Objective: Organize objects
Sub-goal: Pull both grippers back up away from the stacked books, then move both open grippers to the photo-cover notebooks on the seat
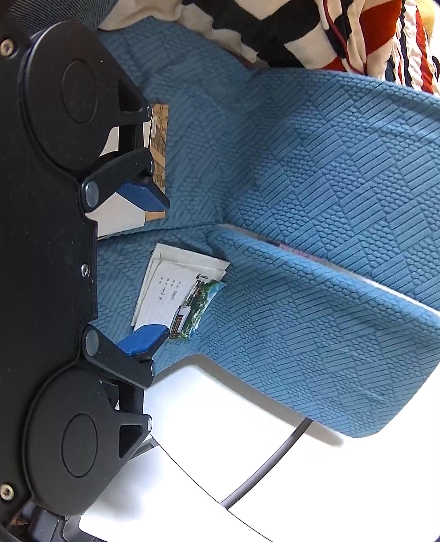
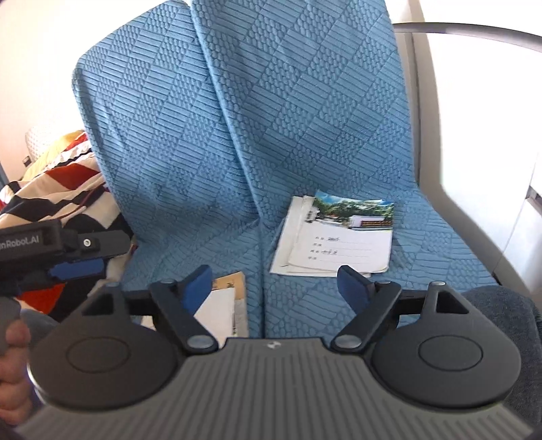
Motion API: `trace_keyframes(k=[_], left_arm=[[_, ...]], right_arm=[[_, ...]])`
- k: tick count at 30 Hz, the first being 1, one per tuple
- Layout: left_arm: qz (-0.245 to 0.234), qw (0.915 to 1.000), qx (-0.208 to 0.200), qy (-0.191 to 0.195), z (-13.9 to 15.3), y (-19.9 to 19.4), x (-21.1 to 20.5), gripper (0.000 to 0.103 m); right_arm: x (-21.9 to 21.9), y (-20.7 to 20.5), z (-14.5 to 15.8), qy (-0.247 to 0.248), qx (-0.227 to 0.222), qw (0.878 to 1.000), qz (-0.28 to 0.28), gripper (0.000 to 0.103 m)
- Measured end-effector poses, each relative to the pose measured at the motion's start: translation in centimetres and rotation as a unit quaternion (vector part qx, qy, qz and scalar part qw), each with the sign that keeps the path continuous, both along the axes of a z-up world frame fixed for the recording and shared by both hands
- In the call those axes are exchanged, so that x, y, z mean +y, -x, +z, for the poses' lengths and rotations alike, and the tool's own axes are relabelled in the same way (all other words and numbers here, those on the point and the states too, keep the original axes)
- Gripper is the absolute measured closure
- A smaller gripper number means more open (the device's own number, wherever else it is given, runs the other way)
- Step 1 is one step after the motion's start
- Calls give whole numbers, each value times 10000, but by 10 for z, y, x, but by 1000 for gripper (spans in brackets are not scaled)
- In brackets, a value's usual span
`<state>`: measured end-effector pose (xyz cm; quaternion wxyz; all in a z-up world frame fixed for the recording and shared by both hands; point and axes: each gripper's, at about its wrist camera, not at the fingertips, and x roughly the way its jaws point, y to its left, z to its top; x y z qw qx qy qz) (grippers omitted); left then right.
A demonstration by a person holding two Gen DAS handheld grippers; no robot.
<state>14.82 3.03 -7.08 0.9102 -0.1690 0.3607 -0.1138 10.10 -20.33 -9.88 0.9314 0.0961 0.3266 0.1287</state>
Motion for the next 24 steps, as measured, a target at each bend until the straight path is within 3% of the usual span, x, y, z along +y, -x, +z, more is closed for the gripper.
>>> trace_keyframes(k=[8, 24], left_arm=[[-88, 9997, -223, -56, -10, -9, -20, 3], [-569, 9982, -194, 14, -48, -60, -55, 3]], right_arm=[[-16, -4, -13, 137, 73, 9996, -249, 21], [-39, -28, -40, 47, 112, 9979, -633, 21]])
